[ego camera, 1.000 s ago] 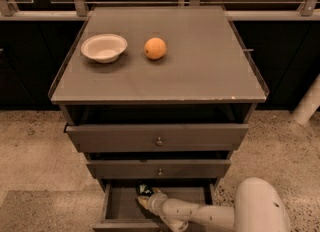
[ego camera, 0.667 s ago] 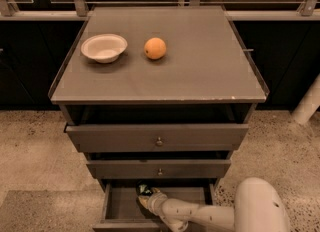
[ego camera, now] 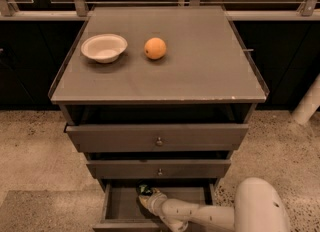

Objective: Pick green can from bottom drawer and place on counter

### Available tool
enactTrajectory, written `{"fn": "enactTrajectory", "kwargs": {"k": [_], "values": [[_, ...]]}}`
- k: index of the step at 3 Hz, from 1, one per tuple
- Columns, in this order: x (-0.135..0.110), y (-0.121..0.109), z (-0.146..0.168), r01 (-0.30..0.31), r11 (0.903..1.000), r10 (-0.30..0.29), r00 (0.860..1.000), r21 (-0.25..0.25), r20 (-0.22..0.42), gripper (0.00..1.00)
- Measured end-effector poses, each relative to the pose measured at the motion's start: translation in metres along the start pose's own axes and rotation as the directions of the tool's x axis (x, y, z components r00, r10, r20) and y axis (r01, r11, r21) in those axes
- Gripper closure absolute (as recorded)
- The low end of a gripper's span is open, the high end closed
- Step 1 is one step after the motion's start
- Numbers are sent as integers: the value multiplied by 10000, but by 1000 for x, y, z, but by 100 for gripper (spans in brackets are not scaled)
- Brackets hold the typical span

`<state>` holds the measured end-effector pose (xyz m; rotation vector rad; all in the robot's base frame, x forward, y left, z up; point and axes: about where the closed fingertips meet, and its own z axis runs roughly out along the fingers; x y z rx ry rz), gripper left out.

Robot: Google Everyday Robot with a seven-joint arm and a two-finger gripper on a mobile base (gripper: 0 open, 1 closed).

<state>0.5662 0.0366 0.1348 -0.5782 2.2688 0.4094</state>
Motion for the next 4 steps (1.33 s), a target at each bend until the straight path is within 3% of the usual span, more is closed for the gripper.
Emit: {"fn": "enactTrajectory", "kwargs": {"k": [1,2,3,4], "values": [[-4,-4,-6,-75,9995,77,10000,-315,59,100],[-5,-32,-43,-552,9927,544,9985,-1068,-102,100],[2,-53,-75,-1221,9852,1181,9922,-1200,-397,100],[11,-70,-109,-1527,9794,1381,9839,-1321,-1134,100]]}}
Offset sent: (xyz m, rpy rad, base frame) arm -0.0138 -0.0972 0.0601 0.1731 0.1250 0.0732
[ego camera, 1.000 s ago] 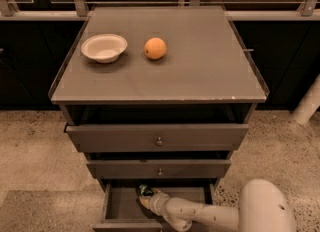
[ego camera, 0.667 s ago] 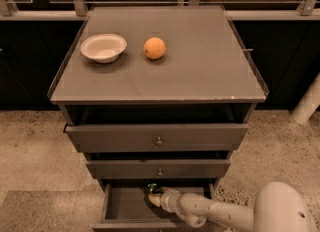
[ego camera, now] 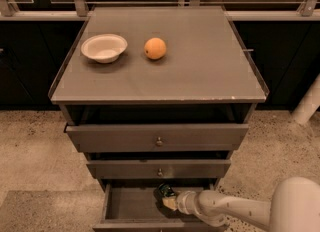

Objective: Pick green can from bottom drawer and place on counter

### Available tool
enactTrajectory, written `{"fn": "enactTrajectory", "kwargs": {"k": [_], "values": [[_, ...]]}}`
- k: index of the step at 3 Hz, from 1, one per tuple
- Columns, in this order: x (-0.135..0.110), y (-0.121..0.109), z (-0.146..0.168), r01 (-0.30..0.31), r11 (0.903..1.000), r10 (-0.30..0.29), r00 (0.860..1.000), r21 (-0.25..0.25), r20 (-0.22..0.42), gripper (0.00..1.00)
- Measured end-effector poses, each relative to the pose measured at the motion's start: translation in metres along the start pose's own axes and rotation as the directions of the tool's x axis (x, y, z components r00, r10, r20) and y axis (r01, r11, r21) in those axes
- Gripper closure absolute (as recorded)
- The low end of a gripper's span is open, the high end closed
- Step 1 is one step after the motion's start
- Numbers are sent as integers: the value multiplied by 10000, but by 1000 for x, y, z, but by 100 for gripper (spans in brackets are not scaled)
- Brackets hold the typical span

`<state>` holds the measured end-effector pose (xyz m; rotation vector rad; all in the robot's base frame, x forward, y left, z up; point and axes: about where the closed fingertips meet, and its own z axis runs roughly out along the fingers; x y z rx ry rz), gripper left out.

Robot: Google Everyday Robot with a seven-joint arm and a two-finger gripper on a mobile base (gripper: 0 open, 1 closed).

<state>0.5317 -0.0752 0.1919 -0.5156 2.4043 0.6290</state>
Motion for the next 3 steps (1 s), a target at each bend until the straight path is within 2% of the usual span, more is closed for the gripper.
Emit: {"fn": "enactTrajectory", "kwargs": {"k": [1,3], "values": [[5,-13,-34,-318,9989,318,9995,-332,0,100],[8,-11,-36,-369,9982,369,9993,-468,-18,100]]}}
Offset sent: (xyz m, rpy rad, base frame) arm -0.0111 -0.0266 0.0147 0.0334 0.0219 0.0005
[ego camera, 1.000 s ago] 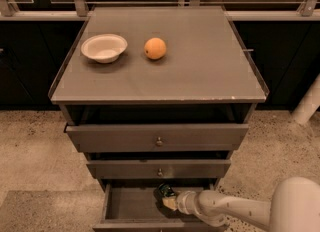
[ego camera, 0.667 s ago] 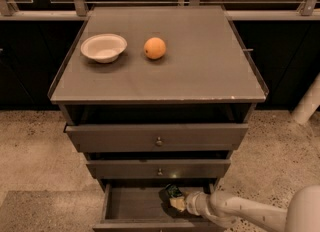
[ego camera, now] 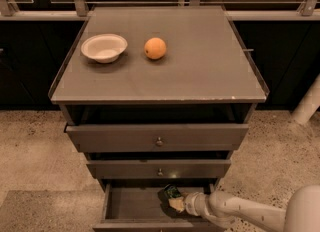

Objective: Pick green can from bottom drawer and place on counter

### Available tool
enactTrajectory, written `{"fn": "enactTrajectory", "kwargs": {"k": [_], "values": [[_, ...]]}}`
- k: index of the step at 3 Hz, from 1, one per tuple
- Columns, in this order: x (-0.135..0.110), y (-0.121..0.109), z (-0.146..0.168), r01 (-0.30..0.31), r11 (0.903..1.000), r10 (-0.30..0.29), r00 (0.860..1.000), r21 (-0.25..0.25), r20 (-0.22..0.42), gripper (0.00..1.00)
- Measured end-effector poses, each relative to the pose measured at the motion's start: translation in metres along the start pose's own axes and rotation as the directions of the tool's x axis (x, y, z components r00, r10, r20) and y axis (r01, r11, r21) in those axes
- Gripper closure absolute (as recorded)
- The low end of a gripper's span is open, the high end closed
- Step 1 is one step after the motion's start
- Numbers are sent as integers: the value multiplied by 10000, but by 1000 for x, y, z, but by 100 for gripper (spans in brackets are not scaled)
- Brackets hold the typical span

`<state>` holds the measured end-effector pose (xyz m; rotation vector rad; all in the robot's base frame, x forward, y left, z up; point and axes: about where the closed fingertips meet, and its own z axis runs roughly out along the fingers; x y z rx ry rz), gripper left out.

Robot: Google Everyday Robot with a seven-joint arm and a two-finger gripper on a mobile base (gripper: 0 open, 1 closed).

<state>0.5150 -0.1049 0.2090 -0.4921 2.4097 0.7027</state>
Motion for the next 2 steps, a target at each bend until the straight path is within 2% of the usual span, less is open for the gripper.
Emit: {"fn": "enactTrajectory", "kwargs": {"k": [1,2], "values": [[-1,6,-20,127,9999,-127,9999,55,47,100],[-9,31,-99,876,9958,-888,9948,246,500,100]]}}
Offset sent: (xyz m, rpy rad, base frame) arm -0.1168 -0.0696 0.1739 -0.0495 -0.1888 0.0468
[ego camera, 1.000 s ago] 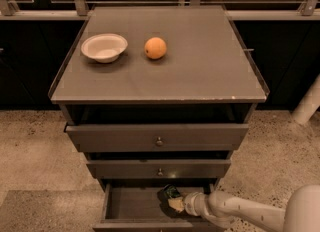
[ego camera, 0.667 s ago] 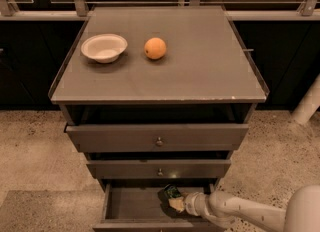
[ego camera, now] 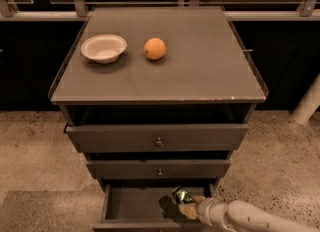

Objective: Pick green can from bottom drawer and place on counter

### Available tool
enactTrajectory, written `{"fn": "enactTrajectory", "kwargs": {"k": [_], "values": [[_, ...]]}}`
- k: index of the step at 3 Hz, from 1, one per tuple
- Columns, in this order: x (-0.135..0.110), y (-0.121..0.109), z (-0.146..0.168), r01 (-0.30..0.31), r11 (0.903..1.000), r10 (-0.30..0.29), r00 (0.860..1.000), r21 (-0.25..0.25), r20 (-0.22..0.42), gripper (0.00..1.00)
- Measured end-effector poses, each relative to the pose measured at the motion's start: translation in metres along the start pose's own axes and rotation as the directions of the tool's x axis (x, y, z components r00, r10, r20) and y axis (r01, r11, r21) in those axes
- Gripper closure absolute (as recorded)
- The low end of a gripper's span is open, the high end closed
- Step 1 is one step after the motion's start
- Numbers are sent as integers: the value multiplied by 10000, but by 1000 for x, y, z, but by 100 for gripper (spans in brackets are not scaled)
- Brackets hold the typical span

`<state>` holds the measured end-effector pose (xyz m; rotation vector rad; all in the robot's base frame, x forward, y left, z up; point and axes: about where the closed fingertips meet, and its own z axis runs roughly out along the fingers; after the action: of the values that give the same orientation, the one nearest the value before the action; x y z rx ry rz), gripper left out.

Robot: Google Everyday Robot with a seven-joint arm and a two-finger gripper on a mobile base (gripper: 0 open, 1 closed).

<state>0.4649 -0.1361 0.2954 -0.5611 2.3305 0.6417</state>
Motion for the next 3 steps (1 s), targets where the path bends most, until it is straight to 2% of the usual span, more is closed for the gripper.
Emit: {"fn": "enactTrajectory", "kwargs": {"k": [1,2,3], "values": [[-12,14,-75,729,9971,-736,9967,214,339,100],[-12,15,-74,730,9971,-736,9967,196,335,100],[-26,15,-93,1225,9919,-1240,9912,343,459,100]]}}
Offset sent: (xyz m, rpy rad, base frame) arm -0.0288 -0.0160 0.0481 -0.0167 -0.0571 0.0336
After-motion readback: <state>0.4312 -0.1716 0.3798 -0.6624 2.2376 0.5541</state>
